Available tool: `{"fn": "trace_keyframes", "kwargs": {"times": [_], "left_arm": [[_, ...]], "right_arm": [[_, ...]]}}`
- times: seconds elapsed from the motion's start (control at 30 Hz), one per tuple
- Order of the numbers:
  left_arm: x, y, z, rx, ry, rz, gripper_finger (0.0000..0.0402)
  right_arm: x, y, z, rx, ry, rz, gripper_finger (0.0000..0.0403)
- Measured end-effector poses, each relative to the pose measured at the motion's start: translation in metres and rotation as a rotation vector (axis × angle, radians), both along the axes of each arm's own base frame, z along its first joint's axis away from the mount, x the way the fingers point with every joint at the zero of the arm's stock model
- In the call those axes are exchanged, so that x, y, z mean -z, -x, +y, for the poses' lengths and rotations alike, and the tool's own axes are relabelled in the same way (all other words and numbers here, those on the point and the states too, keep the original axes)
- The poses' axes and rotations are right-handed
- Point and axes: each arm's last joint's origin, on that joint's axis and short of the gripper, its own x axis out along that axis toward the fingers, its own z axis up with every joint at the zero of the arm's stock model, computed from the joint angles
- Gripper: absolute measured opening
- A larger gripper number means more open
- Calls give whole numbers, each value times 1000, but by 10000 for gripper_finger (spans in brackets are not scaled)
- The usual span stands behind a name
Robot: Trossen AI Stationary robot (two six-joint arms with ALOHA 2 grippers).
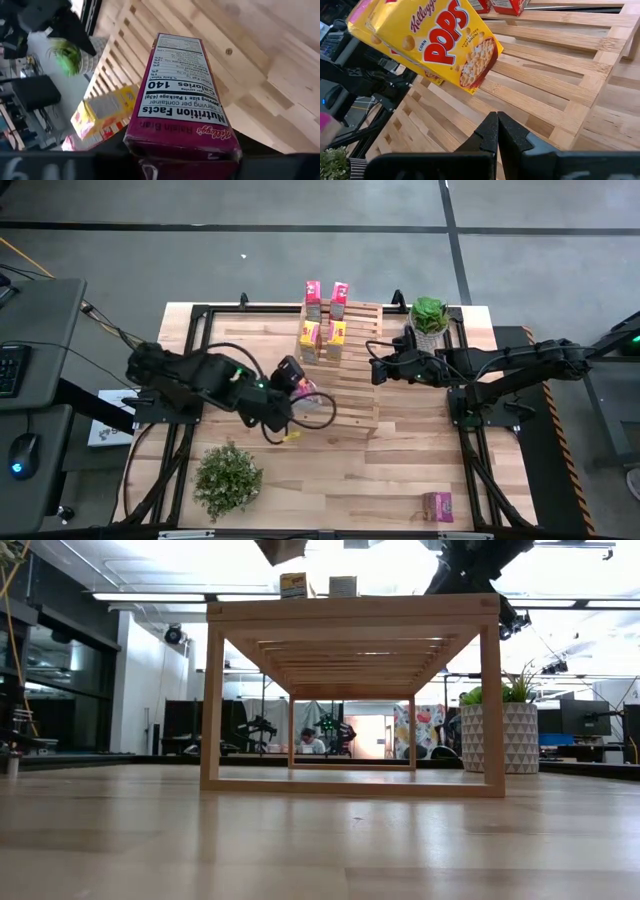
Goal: Stack cereal on shelf
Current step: Put the top purple cereal box on the shelf
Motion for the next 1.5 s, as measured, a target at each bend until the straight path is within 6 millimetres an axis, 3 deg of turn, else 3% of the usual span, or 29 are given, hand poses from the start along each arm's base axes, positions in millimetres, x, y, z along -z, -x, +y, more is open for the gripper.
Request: {"fn": "trace_keyframes", "kwargs": {"times": [0.53, 1.07, 1.3, 1.5], "left_arm": [[13, -29, 24, -78, 53, 10, 217], [21, -39, 31, -108, 102, 33, 223], [17, -33, 28, -138, 41, 2, 223], [-14, 2, 36, -308, 168, -165, 210]], "right_arm": [[0, 0, 0, 0, 1, 5, 0], [0, 0, 0, 0, 1, 5, 0], [0, 0, 0, -17, -13, -2, 0], [-1, -1, 1, -56, 12, 3, 0]]}}
